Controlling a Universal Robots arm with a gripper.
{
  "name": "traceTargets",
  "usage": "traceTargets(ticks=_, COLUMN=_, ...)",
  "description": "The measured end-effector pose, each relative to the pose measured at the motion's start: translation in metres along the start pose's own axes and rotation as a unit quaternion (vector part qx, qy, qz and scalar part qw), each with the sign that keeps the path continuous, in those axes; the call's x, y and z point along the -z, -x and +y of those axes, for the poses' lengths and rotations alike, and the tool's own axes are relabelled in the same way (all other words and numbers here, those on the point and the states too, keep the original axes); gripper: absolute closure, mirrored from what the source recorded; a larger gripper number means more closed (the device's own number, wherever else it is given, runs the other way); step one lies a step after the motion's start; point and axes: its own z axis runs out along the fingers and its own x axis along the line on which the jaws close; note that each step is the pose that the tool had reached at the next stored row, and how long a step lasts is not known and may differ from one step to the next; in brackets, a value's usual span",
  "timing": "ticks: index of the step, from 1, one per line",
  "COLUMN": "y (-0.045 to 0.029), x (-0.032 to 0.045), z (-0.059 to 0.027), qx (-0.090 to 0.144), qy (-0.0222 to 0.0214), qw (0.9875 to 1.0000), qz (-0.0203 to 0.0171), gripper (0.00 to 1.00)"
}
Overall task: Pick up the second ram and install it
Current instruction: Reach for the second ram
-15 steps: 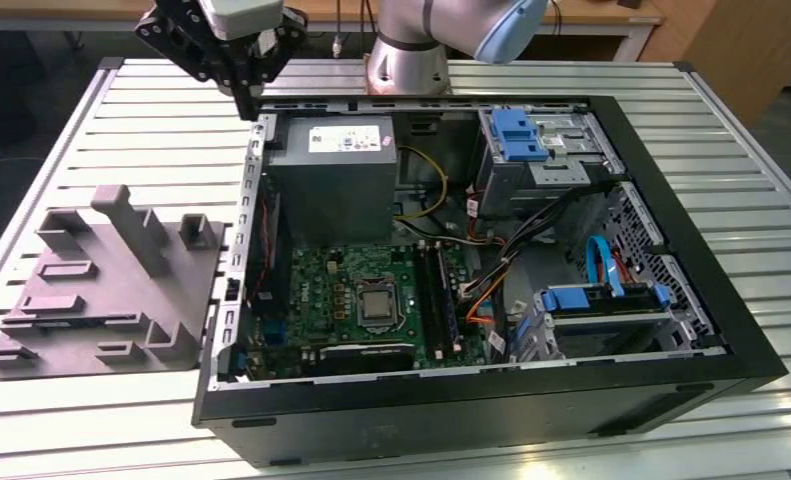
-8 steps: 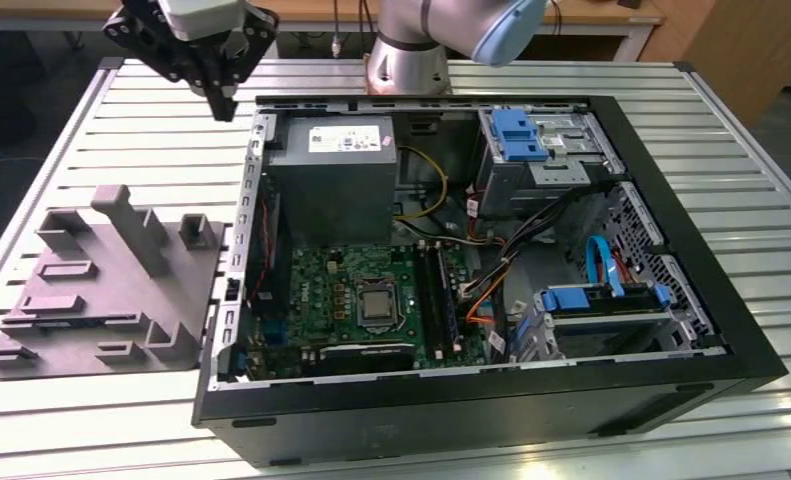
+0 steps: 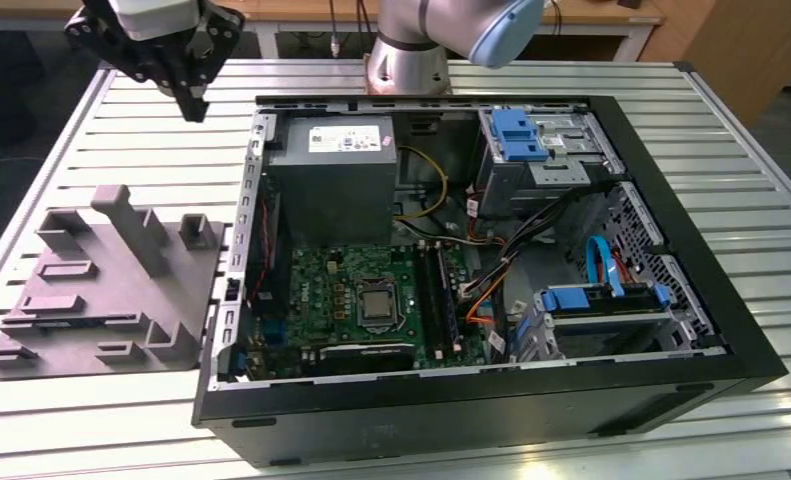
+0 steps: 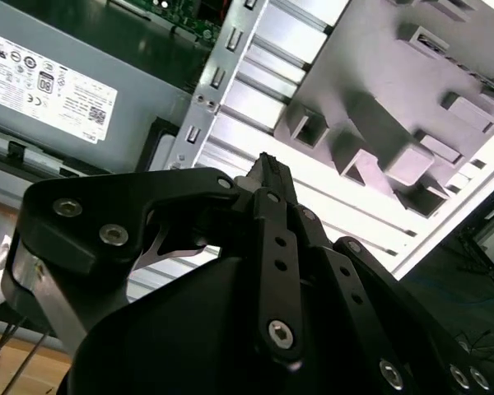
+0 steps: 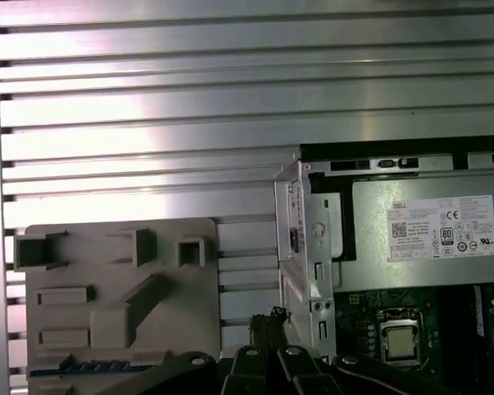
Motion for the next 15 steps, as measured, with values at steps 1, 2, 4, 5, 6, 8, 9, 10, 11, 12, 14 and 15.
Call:
traceTargets(ticks=1, y=-0.0032, x=0.0001, z=-0.0002, qx=0.0, qy=0.0, qw=1.0, qz=0.0, gripper=0.9)
traceTargets(ticks=2, y=-0.0065, x=0.0001, z=-0.0005, qx=0.0, qy=0.0001, qw=1.0, qz=-0.0001, gripper=0.9)
traceTargets(ticks=4, y=-0.0138, x=0.0003, z=-0.001, qx=0.0, qy=0.0, qw=1.0, qz=-0.0001, gripper=0.9)
traceTargets(ticks=5, y=-0.0175, x=0.0004, z=-0.0013, qx=0.0, qy=0.0001, qw=1.0, qz=-0.0002, gripper=0.9)
traceTargets(ticks=6, y=-0.0213, x=0.0005, z=-0.0016, qx=0.0, qy=0.0001, qw=1.0, qz=-0.0002, gripper=0.9)
traceTargets(ticks=8, y=-0.029, x=0.0007, z=-0.0022, qx=0.0, qy=0.0, qw=1.0, qz=-0.0003, gripper=0.9)
traceTargets(ticks=9, y=-0.0333, x=0.0008, z=-0.0025, qx=0.0, qy=0.0001, qw=1.0, qz=-0.0003, gripper=0.9)
traceTargets(ticks=10, y=-0.0372, x=0.0008, z=-0.0028, qx=0.0, qy=0.0001, qw=1.0, qz=-0.0005, gripper=0.9)
traceTargets(ticks=11, y=-0.0411, x=0.0009, z=-0.0031, qx=0.0, qy=0.0001, qw=1.0, qz=-0.0005, gripper=0.9)
traceTargets(ticks=12, y=-0.0449, x=0.0011, z=-0.0034, qx=0.0, qy=0.0, qw=1.0, qz=-0.0005, gripper=0.9)
traceTargets(ticks=14, y=-0.0526, x=0.0012, z=-0.004, qx=0.0, qy=0.0, qw=1.0, qz=-0.0005, gripper=0.9)
traceTargets(ticks=15, y=-0.0564, x=0.0013, z=-0.0042, qx=0.0, qy=0.0001, qw=1.0, qz=-0.0006, gripper=0.9)
